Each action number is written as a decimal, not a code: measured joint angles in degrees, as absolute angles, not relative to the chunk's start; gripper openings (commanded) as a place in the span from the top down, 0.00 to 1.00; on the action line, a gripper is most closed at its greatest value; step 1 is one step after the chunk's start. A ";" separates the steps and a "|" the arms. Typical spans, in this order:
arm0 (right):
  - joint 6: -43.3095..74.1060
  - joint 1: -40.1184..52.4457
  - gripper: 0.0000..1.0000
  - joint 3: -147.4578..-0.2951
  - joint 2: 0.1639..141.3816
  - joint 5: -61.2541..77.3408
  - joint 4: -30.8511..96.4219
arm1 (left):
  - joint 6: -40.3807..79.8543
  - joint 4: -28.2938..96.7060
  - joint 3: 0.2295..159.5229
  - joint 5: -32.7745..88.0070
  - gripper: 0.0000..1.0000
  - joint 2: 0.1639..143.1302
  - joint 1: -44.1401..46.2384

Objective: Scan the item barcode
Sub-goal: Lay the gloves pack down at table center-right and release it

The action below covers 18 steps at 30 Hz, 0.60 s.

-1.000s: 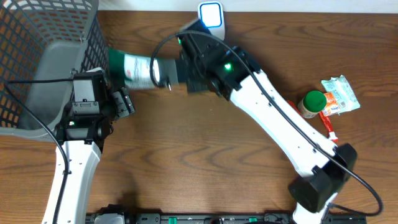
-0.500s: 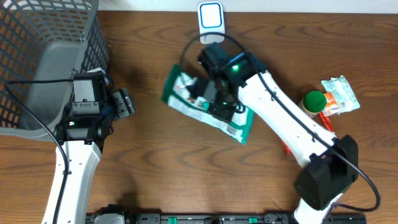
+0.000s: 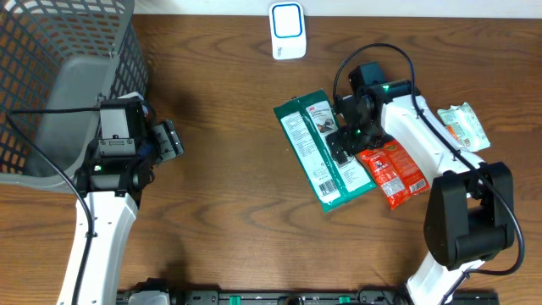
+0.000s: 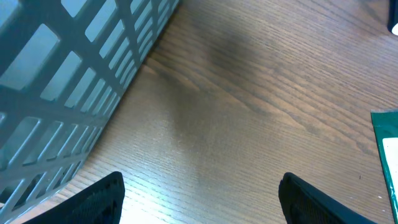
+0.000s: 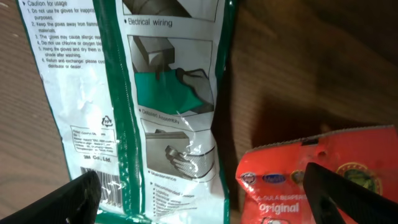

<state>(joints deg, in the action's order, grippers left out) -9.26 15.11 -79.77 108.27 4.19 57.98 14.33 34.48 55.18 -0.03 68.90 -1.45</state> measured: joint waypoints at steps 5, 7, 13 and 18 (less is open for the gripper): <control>-8.27 15.11 0.01 -82.41 102.76 6.04 60.93 | 14.31 34.48 55.18 -0.03 0.20 68.90 -1.45; -8.08 15.11 0.01 -83.15 99.29 6.68 60.84 | 14.33 34.48 55.18 -0.03 0.20 68.90 -1.45; -7.90 15.11 0.01 -84.62 91.09 7.84 61.10 | 14.33 34.48 55.18 -0.03 0.20 68.90 -1.45; -7.92 15.11 0.01 -84.62 91.66 7.94 61.10 | 14.33 34.48 55.18 -0.03 0.20 68.90 -1.45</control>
